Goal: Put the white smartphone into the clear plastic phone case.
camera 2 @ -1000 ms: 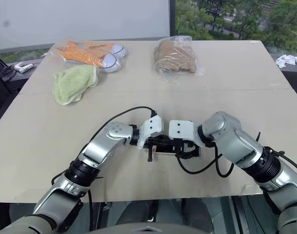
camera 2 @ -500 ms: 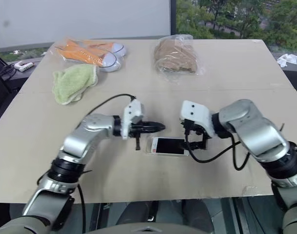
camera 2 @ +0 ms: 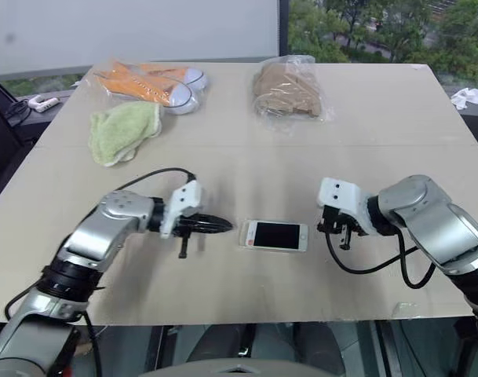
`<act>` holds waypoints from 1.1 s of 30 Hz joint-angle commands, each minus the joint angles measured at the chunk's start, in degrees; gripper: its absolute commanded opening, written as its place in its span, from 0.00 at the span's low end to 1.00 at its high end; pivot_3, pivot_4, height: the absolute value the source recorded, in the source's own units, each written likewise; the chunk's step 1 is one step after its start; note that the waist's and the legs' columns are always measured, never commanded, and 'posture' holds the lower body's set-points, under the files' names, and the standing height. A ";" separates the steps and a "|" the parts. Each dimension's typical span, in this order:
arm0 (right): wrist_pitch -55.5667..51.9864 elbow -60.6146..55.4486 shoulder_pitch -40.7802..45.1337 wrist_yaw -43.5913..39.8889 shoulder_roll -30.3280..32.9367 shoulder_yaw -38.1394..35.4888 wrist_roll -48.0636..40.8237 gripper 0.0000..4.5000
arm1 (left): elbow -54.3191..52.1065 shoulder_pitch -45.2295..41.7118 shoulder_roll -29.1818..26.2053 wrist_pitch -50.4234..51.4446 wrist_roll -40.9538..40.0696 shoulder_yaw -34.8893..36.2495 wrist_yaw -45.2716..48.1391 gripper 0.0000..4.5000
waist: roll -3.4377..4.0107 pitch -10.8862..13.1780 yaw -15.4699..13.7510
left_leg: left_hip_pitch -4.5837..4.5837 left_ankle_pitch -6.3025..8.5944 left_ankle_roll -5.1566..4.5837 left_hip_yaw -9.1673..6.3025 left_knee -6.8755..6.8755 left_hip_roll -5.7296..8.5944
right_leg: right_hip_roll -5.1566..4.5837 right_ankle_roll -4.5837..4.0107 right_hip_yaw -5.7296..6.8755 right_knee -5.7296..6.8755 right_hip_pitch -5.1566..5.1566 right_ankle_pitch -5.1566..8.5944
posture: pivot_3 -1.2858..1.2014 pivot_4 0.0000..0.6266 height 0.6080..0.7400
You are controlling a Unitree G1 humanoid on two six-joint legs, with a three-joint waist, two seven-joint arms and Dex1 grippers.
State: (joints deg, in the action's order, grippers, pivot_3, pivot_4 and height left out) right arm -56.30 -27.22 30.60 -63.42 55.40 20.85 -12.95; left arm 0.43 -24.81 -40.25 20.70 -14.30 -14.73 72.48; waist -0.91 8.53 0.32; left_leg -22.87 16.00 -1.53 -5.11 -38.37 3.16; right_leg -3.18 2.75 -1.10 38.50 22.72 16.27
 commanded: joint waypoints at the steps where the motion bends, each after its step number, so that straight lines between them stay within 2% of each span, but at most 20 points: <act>1: 0.22 -1.53 1.13 0.00 1.56 0.77 0.65 0.01 | 0.51 -1.36 -0.82 -1.68 1.20 0.18 0.76 0.00 | 0.01 0.00 0.40 | 0.00 0.00 0.00 0.00 0.01 0.00 | 0.01 0.00 -0.01 0.00 0.01 0.00 | 0.52 0.24 1.00; 12: -0.29 -1.86 0.81 0.21 1.79 1.55 0.55 0.01 | -1.04 0.05 -3.83 -1.53 1.42 0.55 2.62 0.00 | 0.01 0.00 0.21 | 0.00 0.00 0.00 0.00 0.00 -0.01 | 0.01 0.00 0.00 0.00 0.01 0.00 | 0.52 0.24 1.00; 21: -2.81 -4.43 1.16 -0.19 1.59 3.79 -0.10 0.01 | 0.01 0.45 0.86 -3.40 3.20 -2.35 1.01 0.00 | 0.01 0.00 0.24 | 0.00 0.00 0.00 0.00 -0.01 -0.01 | 0.01 0.00 0.00 0.00 0.00 0.00 | 0.52 0.24 1.00; 33: -5.42 -3.43 6.74 2.36 -4.05 8.53 0.46 0.01 | -1.09 1.77 5.02 -1.53 3.36 -2.38 -1.84 0.00 | 0.01 -0.01 0.10 | 0.00 0.00 0.00 -0.01 -0.07 0.00 | 0.01 0.00 0.01 0.03 -0.02 0.00 | 0.52 0.24 1.00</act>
State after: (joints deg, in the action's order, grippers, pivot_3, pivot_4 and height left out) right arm -61.57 -29.88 36.13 -61.56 52.00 29.09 -12.16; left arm 1.10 -23.69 -36.29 18.95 -10.71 -16.21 71.49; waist -0.90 8.52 0.42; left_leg -22.86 16.00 -1.54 -5.13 -38.45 3.16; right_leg -3.17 2.75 -1.08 38.54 22.69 16.27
